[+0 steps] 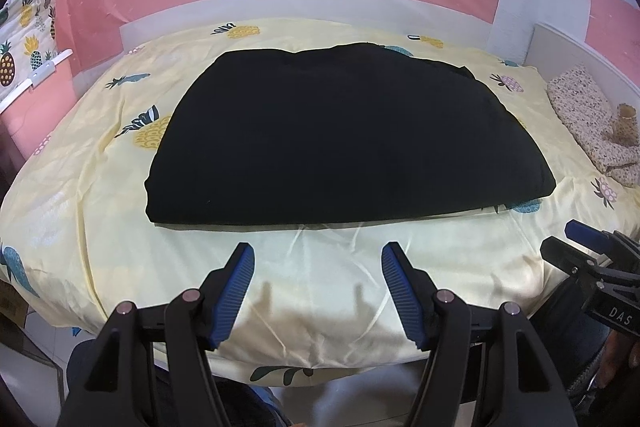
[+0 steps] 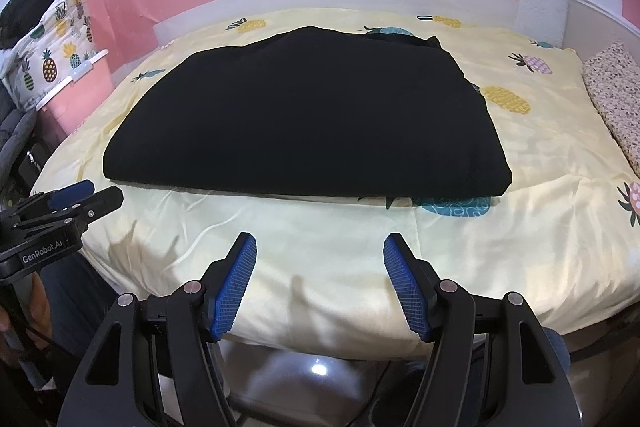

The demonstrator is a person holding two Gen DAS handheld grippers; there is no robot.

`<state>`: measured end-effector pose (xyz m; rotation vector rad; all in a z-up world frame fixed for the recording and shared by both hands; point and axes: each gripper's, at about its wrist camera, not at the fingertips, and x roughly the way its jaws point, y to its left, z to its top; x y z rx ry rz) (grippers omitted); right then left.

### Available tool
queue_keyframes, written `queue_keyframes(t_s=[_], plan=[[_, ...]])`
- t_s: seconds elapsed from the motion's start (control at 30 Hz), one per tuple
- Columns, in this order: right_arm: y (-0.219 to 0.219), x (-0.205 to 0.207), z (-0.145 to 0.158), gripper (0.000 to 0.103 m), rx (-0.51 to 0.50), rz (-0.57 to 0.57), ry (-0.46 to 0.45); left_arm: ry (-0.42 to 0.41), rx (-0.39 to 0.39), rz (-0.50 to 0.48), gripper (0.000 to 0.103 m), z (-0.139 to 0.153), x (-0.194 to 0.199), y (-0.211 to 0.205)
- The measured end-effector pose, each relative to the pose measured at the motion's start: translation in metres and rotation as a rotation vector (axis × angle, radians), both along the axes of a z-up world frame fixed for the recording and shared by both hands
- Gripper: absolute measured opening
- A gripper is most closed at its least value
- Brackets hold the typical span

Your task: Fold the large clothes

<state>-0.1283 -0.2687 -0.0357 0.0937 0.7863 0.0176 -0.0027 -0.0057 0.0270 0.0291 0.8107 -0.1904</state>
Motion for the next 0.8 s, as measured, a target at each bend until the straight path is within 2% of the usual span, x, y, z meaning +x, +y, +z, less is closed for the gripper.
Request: queue_keyframes(t_s=[0.8], plan=[[0.0005, 0.0006, -0.0013, 0.066, -0.001, 0.001, 0.006, -0.006, 0.008, 0.001, 0.068, -0.0003, -0.0022, -0.0021]])
